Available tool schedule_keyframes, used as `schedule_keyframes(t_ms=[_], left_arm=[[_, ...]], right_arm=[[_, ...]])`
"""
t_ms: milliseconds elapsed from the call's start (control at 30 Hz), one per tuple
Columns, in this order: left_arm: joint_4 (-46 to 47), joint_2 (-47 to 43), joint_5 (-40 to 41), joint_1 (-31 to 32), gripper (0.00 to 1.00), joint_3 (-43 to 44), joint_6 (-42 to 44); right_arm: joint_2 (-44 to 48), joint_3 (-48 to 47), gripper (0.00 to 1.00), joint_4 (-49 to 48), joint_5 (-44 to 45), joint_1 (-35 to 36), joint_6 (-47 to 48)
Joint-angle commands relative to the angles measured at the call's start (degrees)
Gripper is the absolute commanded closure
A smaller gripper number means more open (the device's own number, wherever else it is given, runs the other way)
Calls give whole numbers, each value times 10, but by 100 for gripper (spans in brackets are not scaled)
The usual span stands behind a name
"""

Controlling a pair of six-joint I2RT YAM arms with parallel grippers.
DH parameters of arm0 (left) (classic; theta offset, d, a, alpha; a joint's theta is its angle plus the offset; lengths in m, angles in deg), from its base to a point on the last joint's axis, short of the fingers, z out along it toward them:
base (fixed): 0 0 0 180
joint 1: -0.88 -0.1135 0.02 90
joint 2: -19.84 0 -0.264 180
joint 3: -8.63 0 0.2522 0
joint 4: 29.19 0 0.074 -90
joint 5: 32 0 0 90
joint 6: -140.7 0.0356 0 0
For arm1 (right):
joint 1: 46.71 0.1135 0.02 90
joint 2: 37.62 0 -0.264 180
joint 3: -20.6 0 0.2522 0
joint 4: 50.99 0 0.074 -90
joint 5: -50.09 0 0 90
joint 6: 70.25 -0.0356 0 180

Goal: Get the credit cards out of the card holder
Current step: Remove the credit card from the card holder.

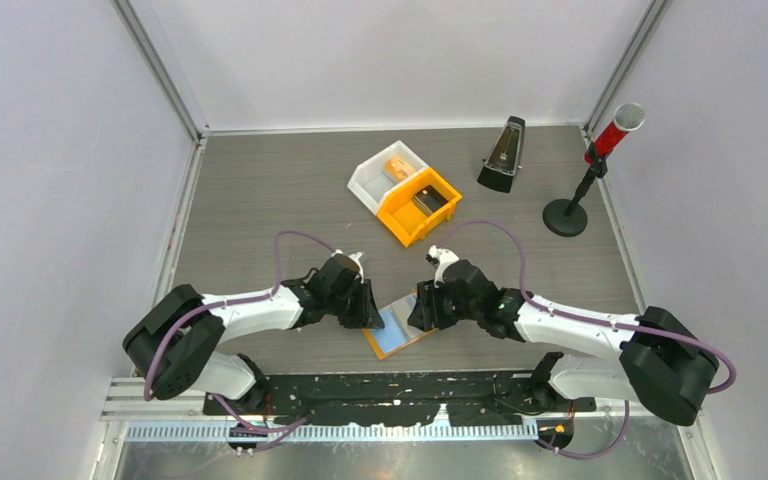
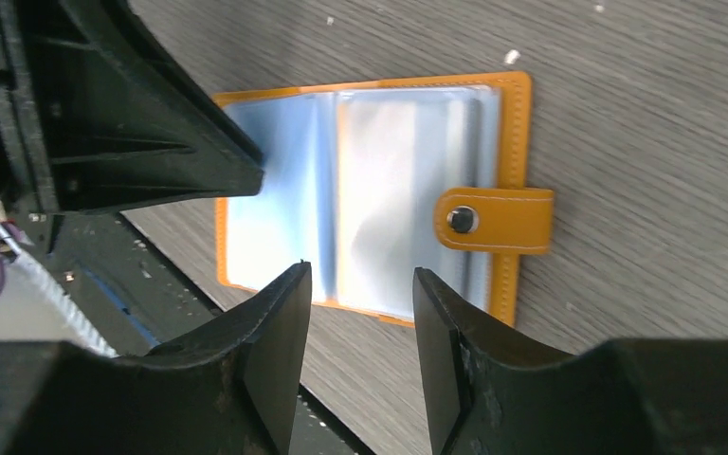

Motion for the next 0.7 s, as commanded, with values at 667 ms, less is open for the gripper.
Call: schedule_keyframes(t_ms=[667], left_arm=[[-13, -6, 22, 4, 79, -1, 16]], right_arm=[[-33, 4, 48, -41, 5, -2, 9]])
